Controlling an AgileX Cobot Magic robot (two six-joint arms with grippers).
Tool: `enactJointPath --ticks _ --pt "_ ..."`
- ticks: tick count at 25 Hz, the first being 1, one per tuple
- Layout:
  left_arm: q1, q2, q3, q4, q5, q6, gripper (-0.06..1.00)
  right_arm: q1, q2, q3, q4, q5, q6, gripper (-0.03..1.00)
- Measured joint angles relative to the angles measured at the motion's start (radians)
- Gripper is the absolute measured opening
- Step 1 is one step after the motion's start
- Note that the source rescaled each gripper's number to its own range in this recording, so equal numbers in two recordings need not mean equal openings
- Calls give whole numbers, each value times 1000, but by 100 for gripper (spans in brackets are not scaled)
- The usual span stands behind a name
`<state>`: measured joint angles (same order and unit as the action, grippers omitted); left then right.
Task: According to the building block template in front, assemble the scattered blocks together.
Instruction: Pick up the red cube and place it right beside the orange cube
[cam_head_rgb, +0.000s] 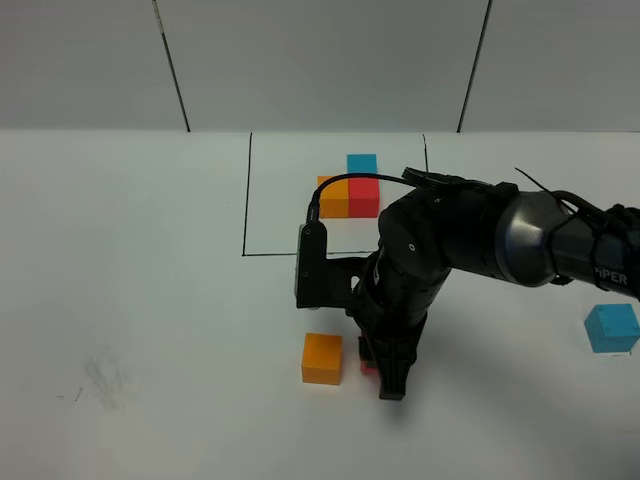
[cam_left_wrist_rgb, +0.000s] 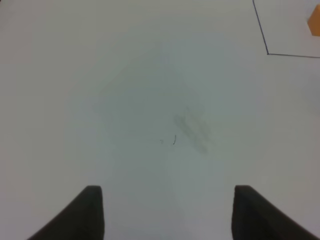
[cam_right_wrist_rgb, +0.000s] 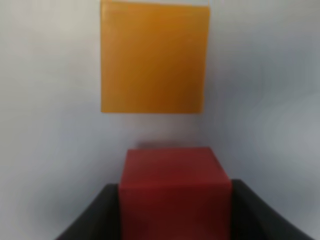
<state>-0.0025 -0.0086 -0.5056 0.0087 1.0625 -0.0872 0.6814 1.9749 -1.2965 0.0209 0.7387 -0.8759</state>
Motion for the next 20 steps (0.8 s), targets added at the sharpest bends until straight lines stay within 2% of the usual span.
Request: enactJointPath --ticks 20 --pt "0 0 0 0 0 0 25 22 0 0 50 -19 -33 22"
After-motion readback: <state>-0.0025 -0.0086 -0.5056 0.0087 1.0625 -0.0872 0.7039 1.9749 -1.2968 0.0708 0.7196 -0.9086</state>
